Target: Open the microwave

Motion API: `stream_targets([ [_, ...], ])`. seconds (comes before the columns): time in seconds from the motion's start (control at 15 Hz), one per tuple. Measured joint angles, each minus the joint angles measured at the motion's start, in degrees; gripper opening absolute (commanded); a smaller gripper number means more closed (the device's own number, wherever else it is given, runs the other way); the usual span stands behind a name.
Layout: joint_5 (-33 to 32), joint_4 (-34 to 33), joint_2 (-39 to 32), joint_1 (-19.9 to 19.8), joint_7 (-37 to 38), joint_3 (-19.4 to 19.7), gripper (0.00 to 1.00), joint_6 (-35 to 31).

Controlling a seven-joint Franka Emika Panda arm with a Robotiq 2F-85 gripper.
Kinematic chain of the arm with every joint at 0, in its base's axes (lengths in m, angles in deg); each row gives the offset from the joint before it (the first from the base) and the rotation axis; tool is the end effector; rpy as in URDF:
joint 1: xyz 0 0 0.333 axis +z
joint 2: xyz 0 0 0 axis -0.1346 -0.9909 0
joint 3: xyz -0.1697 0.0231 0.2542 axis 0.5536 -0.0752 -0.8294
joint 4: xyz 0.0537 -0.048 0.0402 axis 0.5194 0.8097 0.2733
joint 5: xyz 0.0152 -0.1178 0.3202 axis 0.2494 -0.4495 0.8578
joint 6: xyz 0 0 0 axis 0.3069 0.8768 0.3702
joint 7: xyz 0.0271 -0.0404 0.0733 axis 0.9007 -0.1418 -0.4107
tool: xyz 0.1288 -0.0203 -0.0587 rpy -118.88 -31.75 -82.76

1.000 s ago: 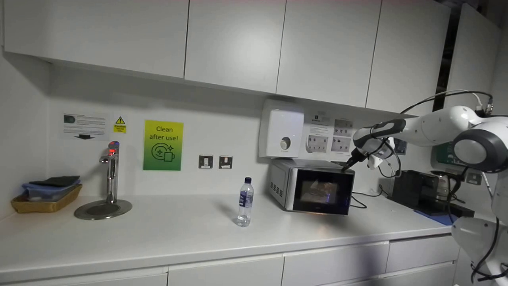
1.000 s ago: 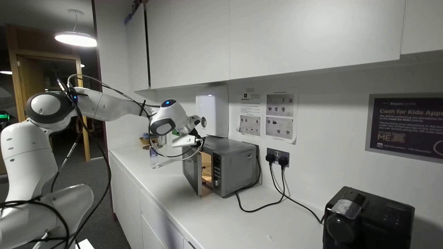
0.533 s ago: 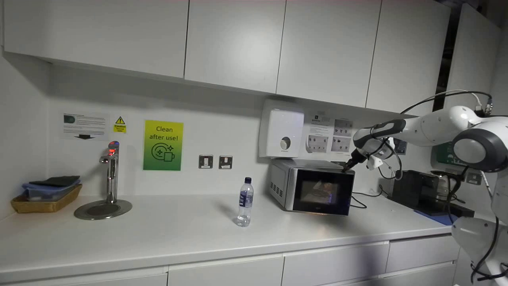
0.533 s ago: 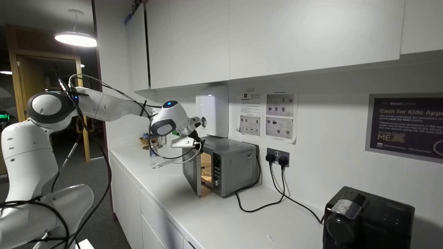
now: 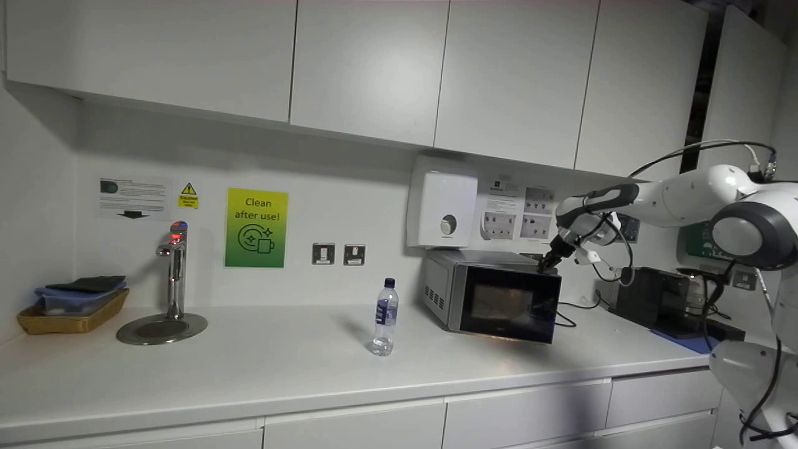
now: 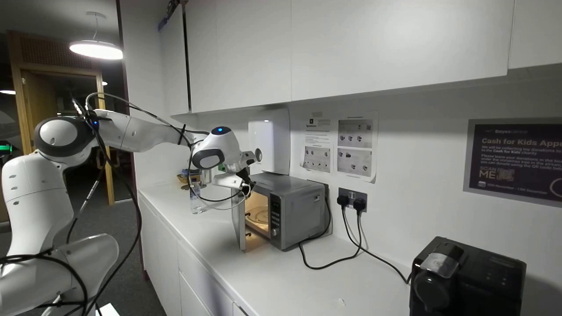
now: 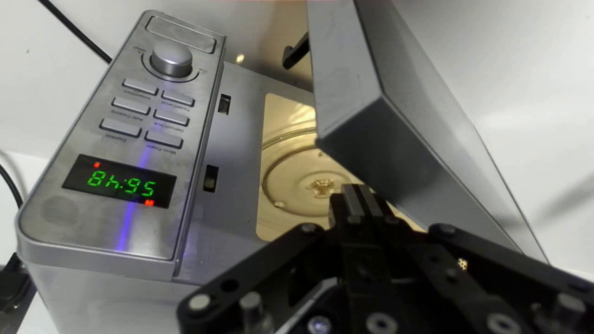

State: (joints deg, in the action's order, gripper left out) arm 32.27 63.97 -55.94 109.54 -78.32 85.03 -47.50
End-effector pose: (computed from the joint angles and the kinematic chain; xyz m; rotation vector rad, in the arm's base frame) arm 0.5160 -0.0369 0.4930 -2.9403 -0.3060 -0.8167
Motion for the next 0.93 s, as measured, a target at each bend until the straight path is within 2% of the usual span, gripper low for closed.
stream_targets([
  [0.53, 0.4, -2.6, -0.1, -0.1, 1.4, 1.2, 0.0, 12.2],
  [0.93, 3.7, -4.1, -1.4, -0.1, 1.4, 1.9, 0.0, 22.3],
])
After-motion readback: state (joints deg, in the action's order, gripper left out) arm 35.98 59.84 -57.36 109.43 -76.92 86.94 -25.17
